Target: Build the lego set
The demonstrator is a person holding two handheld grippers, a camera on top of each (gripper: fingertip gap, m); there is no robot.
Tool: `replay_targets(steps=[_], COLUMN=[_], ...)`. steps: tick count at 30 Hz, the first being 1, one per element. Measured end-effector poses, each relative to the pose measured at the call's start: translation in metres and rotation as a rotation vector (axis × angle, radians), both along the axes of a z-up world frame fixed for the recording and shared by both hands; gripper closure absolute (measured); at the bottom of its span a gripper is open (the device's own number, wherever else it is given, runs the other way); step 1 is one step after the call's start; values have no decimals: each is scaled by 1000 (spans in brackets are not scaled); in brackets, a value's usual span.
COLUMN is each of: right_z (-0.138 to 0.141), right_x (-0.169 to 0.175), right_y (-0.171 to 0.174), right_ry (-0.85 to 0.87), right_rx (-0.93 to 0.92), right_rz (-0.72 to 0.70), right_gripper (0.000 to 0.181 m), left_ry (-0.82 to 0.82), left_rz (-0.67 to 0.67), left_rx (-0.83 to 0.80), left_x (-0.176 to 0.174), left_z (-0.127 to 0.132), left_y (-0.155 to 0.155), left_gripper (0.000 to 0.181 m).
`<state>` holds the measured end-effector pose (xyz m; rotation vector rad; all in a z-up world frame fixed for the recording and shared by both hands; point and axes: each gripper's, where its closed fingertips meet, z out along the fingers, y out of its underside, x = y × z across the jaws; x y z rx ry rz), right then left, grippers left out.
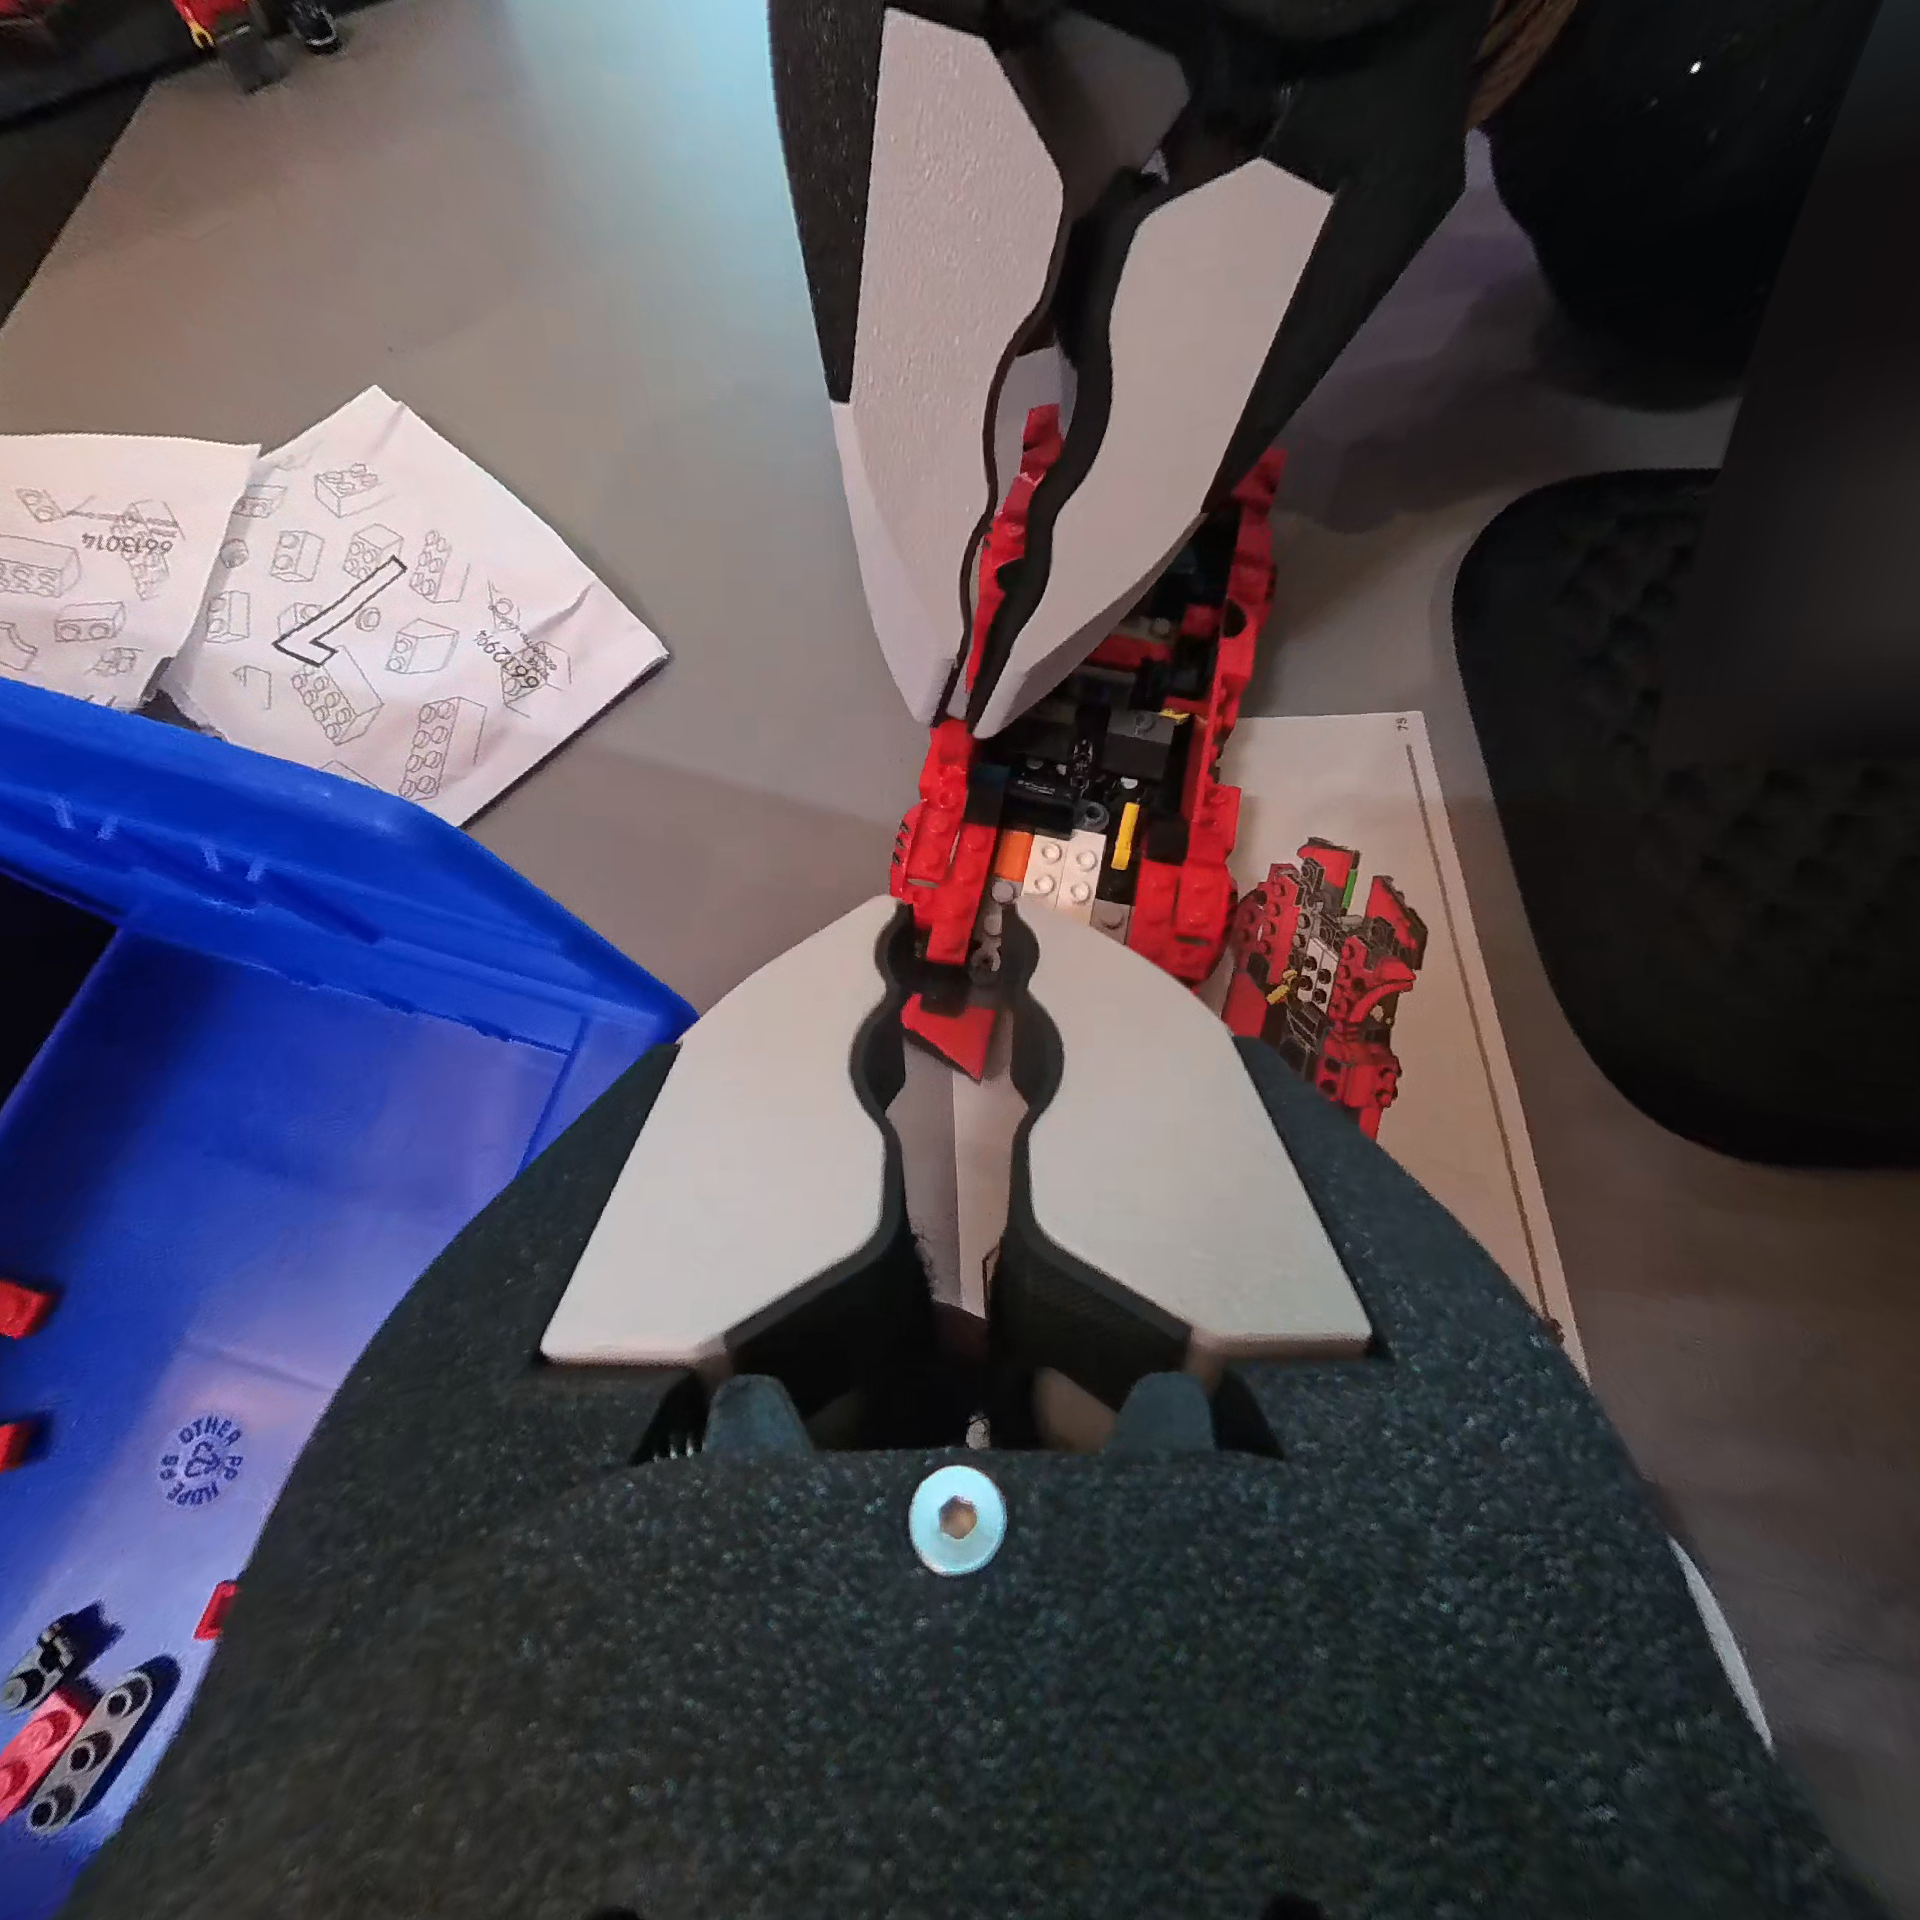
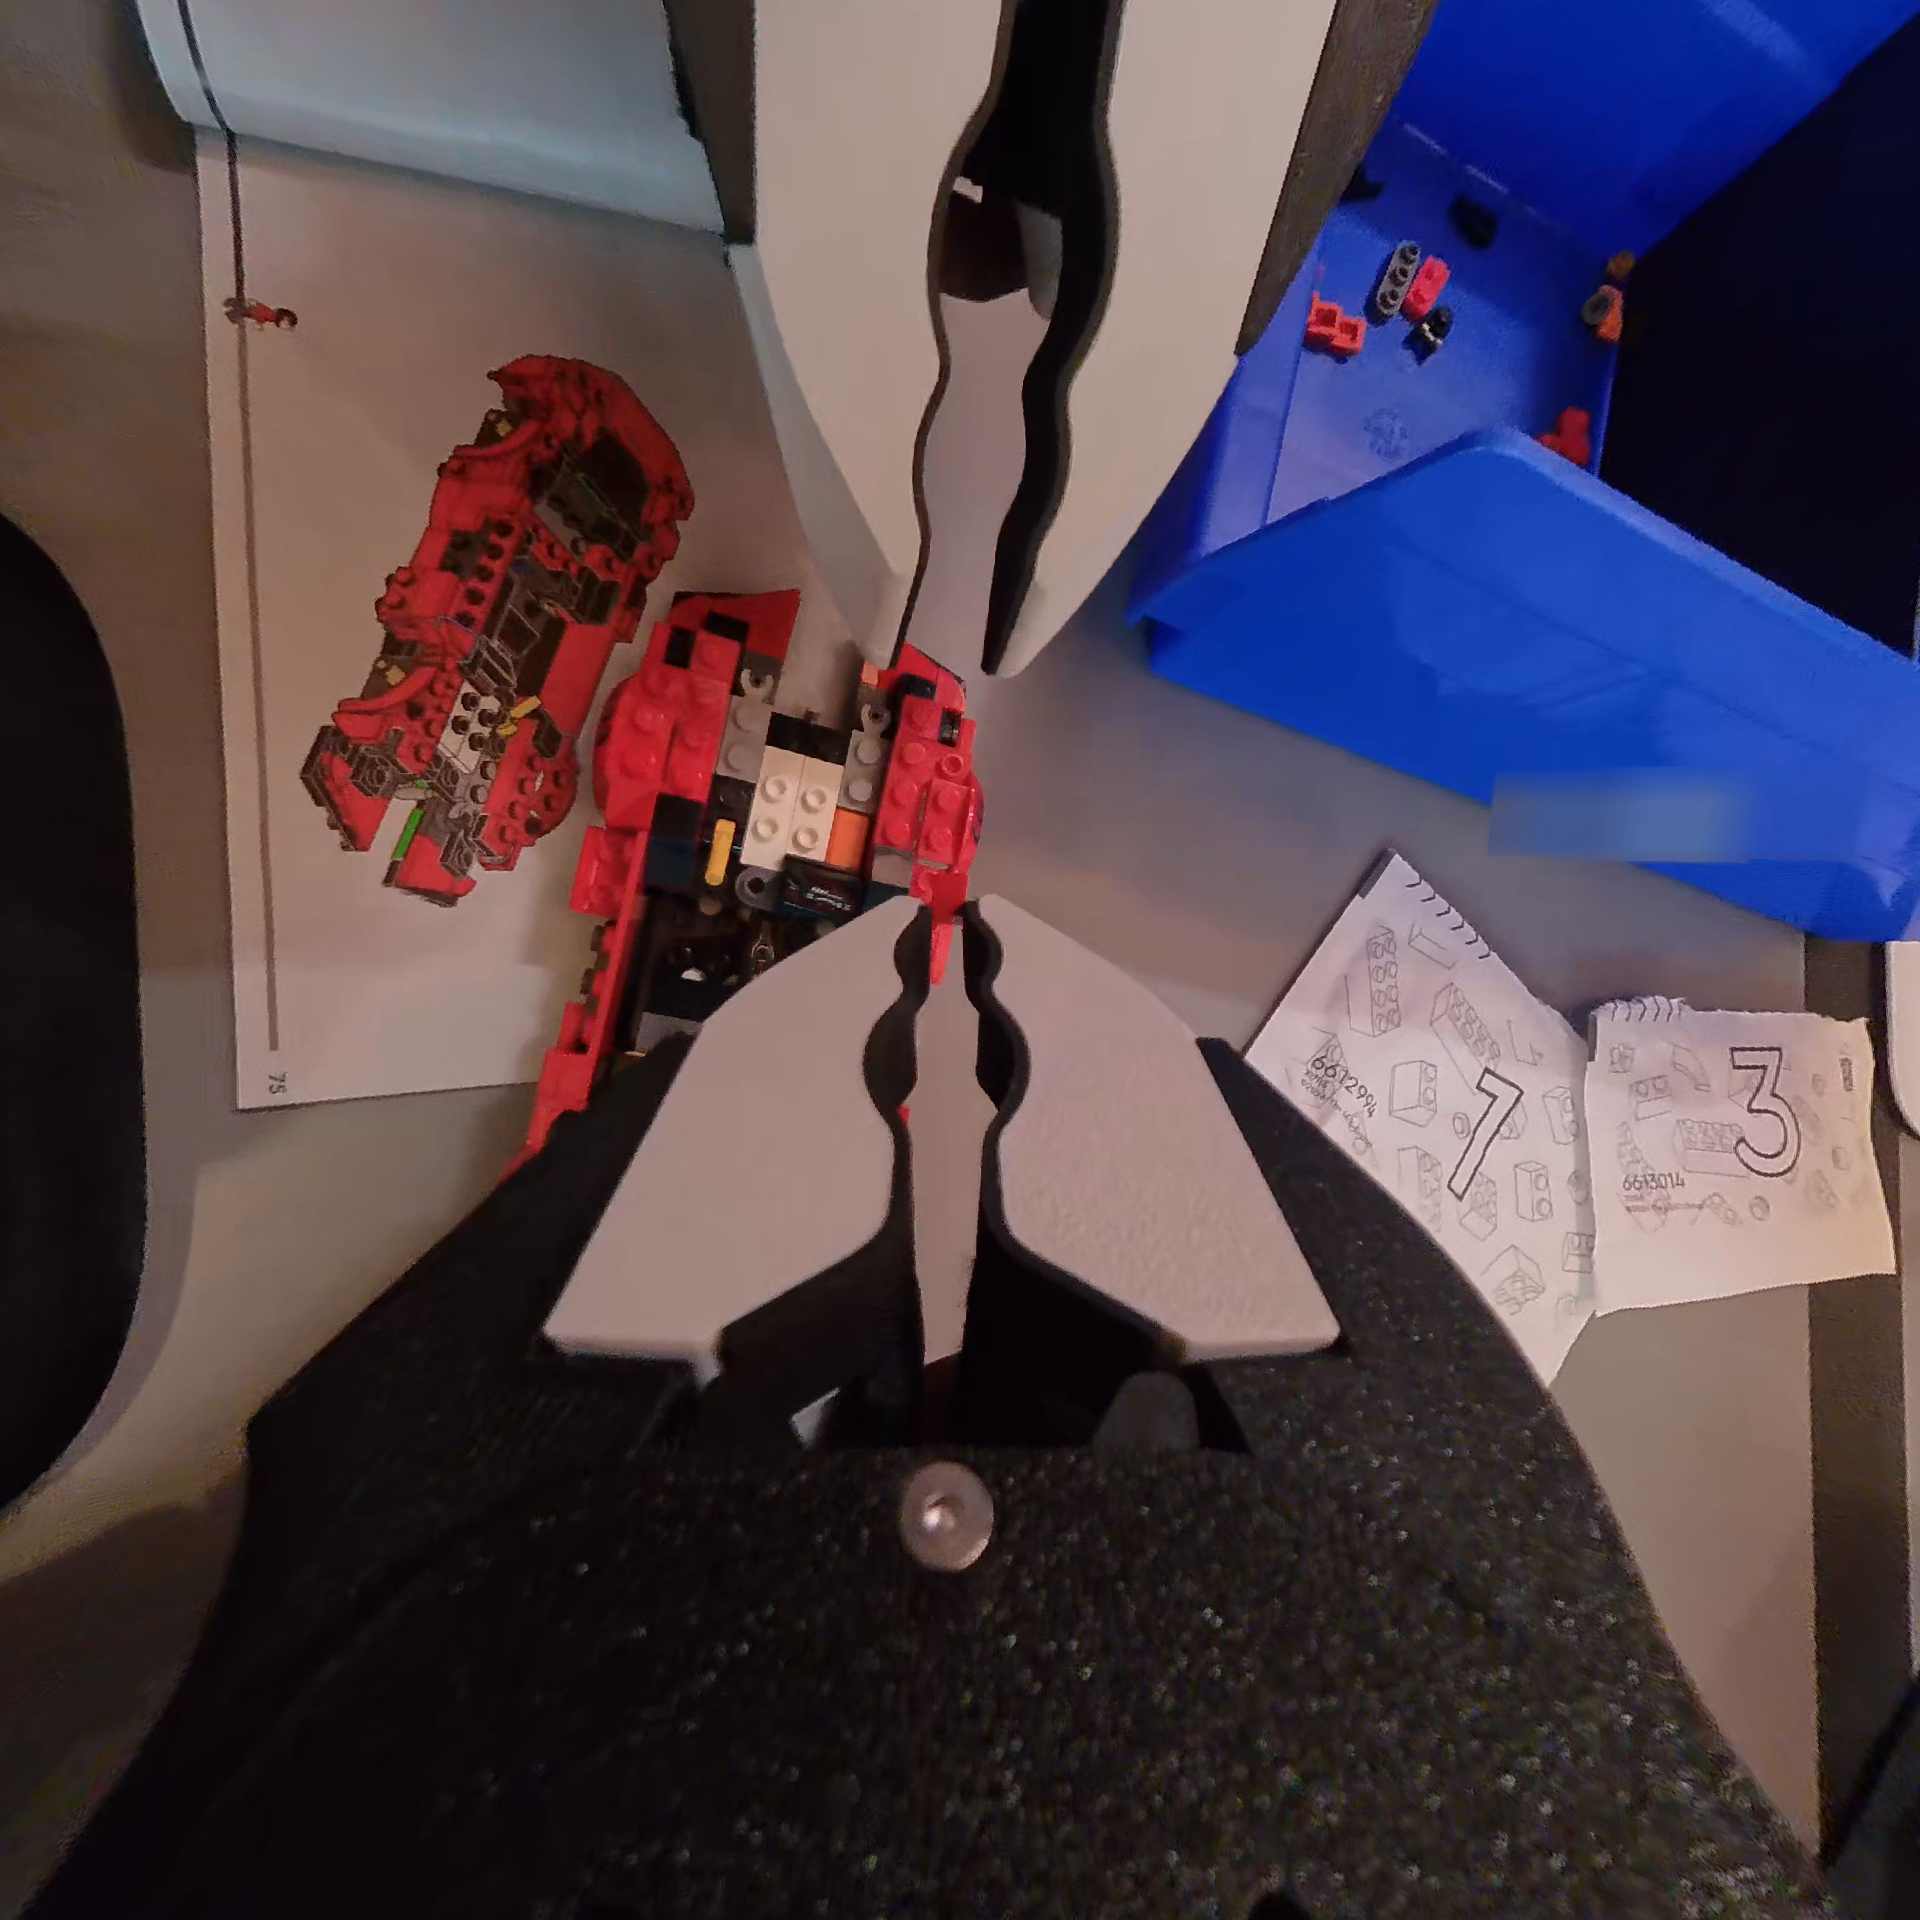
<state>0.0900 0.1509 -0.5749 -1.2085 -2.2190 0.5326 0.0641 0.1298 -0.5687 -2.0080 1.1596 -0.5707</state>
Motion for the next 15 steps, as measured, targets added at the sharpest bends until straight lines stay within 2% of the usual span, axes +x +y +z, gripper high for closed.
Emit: replay_targets(steps=[15], right_z=[-8], right_x=[-4], right_y=[1], right_ry=[-93], right_rx=[58], right_rz=[-5], right_gripper=[175], left_ry=[-26], left_rz=[-5], left_rx=[13], left_x=[5], left_z=[-6], left_y=[0], left_gripper=[165])
